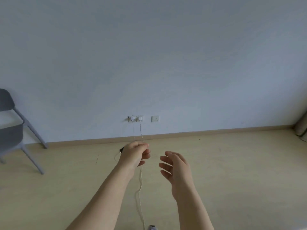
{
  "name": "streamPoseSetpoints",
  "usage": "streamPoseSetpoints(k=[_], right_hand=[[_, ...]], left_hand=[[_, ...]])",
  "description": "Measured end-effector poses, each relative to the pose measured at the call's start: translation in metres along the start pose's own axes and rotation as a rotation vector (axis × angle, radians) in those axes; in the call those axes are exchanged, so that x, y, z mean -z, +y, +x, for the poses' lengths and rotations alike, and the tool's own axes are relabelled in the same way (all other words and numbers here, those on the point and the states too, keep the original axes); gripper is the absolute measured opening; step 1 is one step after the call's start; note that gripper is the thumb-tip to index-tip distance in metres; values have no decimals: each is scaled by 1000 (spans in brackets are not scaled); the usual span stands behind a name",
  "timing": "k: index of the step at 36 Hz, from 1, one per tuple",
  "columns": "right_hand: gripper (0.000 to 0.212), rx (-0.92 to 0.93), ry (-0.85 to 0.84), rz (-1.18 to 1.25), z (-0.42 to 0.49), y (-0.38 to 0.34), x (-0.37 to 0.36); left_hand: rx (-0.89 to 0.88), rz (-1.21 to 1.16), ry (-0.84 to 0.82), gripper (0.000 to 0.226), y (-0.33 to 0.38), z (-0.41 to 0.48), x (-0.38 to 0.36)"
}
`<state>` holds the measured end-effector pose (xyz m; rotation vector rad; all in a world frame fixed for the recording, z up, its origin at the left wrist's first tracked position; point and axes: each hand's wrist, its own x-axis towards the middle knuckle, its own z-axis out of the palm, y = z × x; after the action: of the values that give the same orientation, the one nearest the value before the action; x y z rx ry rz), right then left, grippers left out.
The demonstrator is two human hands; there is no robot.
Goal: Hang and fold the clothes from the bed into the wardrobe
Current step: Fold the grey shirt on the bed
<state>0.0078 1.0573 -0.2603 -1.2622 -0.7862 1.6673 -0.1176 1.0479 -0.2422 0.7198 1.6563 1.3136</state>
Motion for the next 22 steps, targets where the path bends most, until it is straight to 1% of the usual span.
streamPoseSetpoints(k=[3, 6, 10, 13, 17, 22], right_hand=[[16, 33, -11, 32, 57, -26, -3], [15, 59, 8, 68, 116, -62, 6], [15, 98, 88, 110, 184, -112, 24], [16, 112, 153, 125, 218, -134, 46], [16, 100, 307, 160, 252, -147, 90], [17, 92, 551, 264, 283, -157, 155]], left_hand=[[-54, 63, -64, 15, 23, 59, -39], [-63, 96, -129, 16, 45, 112, -85], [-46, 102, -225, 16, 68, 170, -148], [-22, 118, -311, 16, 77, 203, -194], [8, 144, -430, 17, 75, 232, -258], [40, 236, -655, 17, 69, 253, -347]])
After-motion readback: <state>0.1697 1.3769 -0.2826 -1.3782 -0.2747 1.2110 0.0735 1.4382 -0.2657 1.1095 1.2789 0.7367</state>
